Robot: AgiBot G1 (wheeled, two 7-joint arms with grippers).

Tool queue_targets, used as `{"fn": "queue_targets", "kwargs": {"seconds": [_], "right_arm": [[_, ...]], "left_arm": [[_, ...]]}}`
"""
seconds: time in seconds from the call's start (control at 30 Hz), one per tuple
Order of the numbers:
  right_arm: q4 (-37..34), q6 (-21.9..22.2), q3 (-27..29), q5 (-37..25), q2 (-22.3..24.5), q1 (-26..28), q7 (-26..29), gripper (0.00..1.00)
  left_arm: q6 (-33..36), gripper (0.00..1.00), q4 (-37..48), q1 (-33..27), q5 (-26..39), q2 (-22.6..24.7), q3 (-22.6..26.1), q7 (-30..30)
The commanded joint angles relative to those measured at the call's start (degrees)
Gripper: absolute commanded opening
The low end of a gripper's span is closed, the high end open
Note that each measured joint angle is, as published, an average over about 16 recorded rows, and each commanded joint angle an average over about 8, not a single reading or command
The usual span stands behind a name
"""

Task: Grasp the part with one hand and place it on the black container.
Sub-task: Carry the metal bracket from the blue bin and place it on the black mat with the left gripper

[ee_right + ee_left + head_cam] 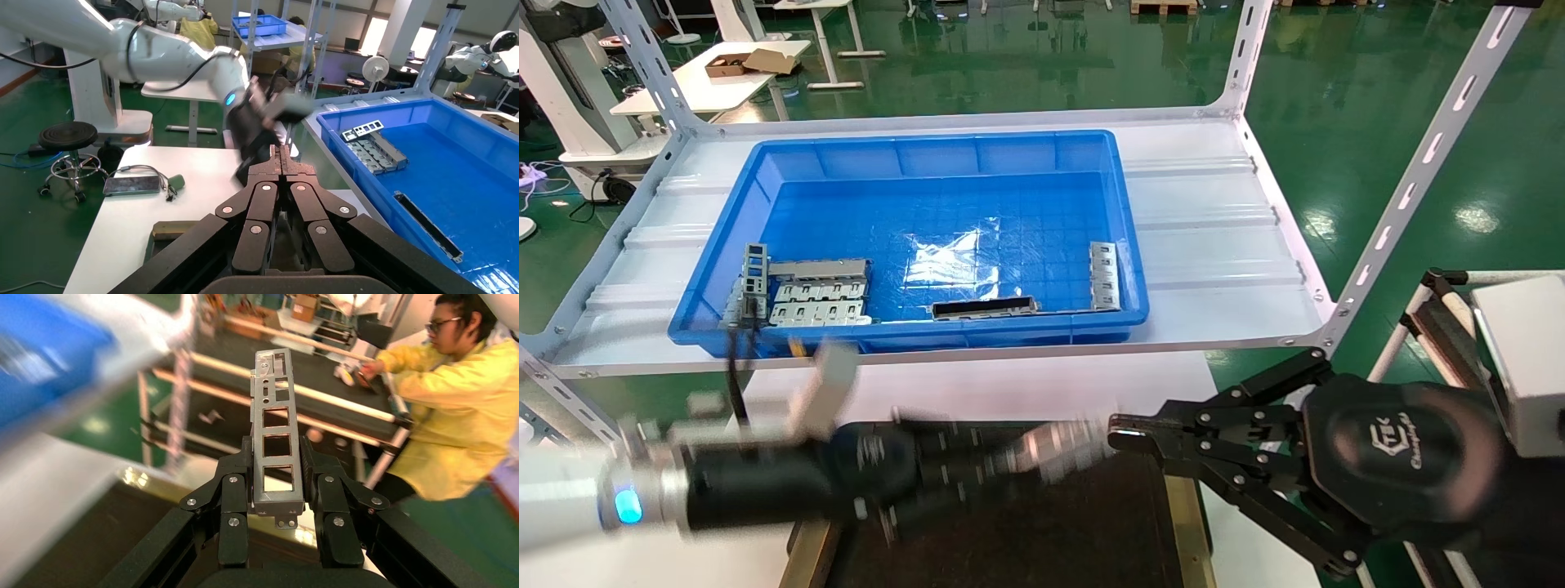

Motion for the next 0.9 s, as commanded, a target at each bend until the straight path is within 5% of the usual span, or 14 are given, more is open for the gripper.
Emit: {"fn": "queue_targets", "kwargs": {"seconds": [0.03, 0.47, 0.9], "right_arm": [[0.00, 0.00, -0.01, 0.01, 0.00, 0.00, 0.00, 0.00], [0.00, 0.02, -0.05, 0.04, 0.02, 0.01, -0.03, 0.00], [0.00, 0.04, -0.10, 0.07, 0.04, 0.02, -0.05, 0.00]], "left_arm": [[-0.69, 0.00, -3.68, 3.95, -0.99, -0.68, 0.30, -1.67], [-28.96, 0.00, -16.13, 25.55, -0.28, 2.99, -0.80, -6.87], [-67.41, 0.00, -20.48, 31.40, 7.87, 15.43, 1.82, -14.67]]}}
